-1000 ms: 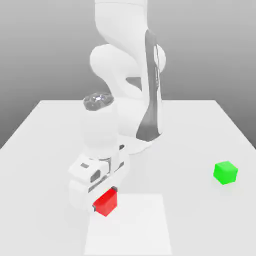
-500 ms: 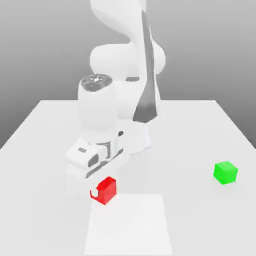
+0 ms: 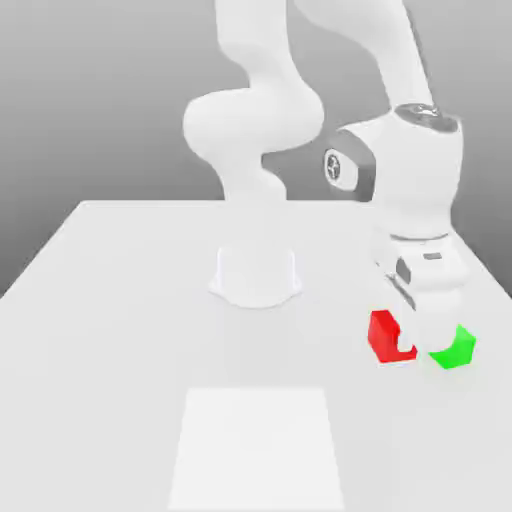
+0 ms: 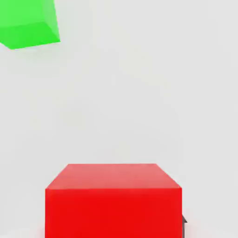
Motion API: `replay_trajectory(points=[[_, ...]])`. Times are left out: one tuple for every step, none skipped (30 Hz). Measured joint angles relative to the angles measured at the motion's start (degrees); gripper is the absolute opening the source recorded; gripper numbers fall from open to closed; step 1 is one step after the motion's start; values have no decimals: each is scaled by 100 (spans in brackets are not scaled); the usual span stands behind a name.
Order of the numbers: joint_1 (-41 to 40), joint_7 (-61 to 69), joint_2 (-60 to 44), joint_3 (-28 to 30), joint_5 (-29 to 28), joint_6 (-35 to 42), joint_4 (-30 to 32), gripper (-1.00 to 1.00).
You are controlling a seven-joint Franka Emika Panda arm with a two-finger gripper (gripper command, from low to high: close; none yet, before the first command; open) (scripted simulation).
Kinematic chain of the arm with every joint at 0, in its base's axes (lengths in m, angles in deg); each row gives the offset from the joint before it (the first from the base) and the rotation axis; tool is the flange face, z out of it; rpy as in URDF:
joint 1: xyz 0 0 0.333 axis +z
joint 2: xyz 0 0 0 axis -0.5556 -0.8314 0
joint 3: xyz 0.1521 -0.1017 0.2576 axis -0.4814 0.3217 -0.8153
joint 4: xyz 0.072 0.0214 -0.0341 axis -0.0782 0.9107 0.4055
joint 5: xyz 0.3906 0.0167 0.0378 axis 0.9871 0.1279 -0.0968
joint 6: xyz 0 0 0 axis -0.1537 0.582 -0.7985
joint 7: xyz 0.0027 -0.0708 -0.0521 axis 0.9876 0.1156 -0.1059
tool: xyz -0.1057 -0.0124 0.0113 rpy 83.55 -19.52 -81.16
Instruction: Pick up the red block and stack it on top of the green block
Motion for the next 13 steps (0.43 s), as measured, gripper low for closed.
replay_trajectory(points=[[200, 80, 27, -169, 32, 45, -19, -100], [398, 158, 50, -338, 63, 87, -39, -100], [608, 240, 84, -512, 96, 140, -58, -100], [739, 277, 36, -632, 95, 108, -74, -100], [791, 267, -93, -700, 52, -8, -86, -100], [834, 231, -264, -726, -14, -164, -97, -100], [831, 166, -455, -725, -111, -343, -106, -100], [837, 89, -656, -732, -223, -530, -116, -100], [848, -6, -863, -692, -358, -724, -125, -100], [887, -99, -1070, -612, -492, -917, -134, -100], [885, -165, -1196, -590, -584, -1034, -141, 100], [885, -165, -1196, -591, -584, -1034, -141, 100], [885, -165, -1196, -591, -584, -1034, -141, 100]])
